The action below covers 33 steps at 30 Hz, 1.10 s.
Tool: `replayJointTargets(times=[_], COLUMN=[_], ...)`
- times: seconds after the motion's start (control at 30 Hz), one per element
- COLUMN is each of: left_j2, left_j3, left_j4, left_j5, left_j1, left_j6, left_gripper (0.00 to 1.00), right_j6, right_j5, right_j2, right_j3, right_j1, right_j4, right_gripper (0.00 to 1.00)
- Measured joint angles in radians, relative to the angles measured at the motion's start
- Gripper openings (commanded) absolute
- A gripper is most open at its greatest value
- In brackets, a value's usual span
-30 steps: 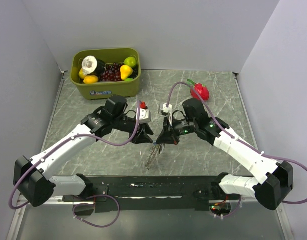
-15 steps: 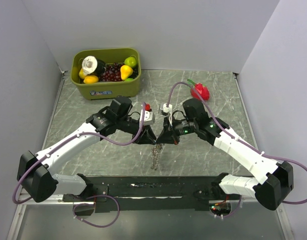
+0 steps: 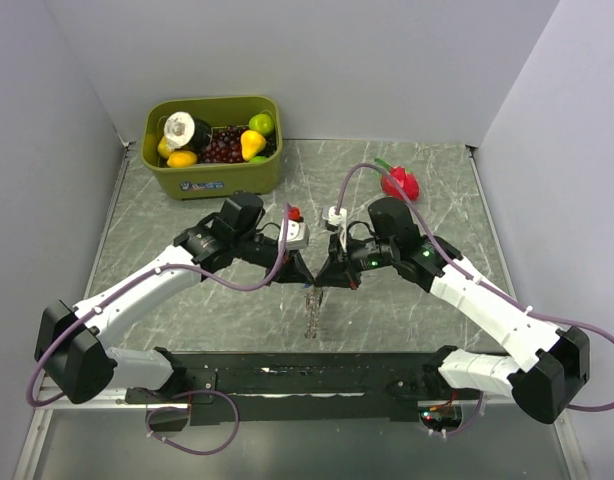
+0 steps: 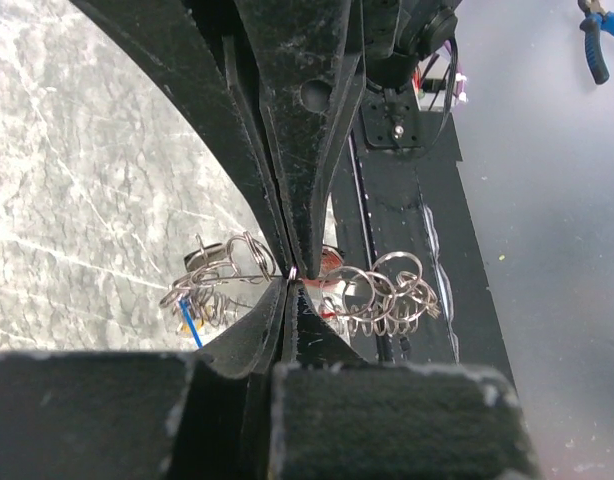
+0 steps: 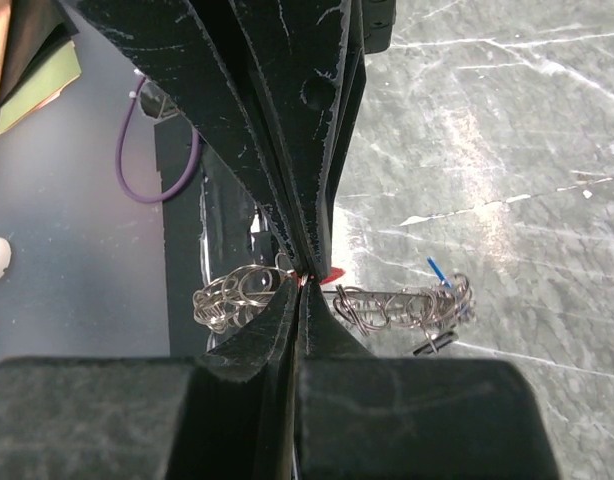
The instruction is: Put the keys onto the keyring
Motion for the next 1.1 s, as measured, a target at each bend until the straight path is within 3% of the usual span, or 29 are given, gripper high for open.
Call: replayJointTargets(times=[0.07,0.1,0.2,0.3,0.57,0.77,0.87,1.1], left_j2=[-0.009,-0.02,-0.069,-0.132,-0.246,-0.255,-0.247,-0.245], left_j3=[-0.028,-0.049,-0.137,-0.239,-0.452,-0.547,-0.555,-0.562], left_j4=[0.049,0.085,0.221,0.362,0.797,1.099,1.202,1.267], left_j5=[0.005,0.005,-0.005,-0.013,-0.091,-0.111,-0.106,-0.089], left_j1=[0.001,0.002,0.002,-0.002,-0.003,0.008,0.014,0.019], left_j6=[-0.022,-0.042,-0.108,-0.191,-0.423,-0.58,-0.637,-0.67], left_gripper=[0.01,0.01,0.01,0.01,0.01,0.01,0.01,0.01], right_j6=[0.006,0.008,0.026,0.043,0.091,0.113,0.12,0.123], right_j5=[0.005,0.008,0.01,0.024,0.04,-0.023,-0.047,-0.046], right_j2=[-0.005,-0.008,-0.031,-0.079,-0.192,-0.195,-0.196,-0.199], right_j3=[-0.001,-0.003,-0.008,-0.008,-0.014,-0.051,-0.058,-0.058], right_j1=[0.0,0.0,0.0,-0.003,-0.026,-0.029,-0.034,-0.036], right_j4=[-0.003,-0.004,0.004,0.05,0.119,0.143,0.154,0.161], right_gripper=[0.19,0.29,0.43,0.5,0.42,0.43,0.42,0.45])
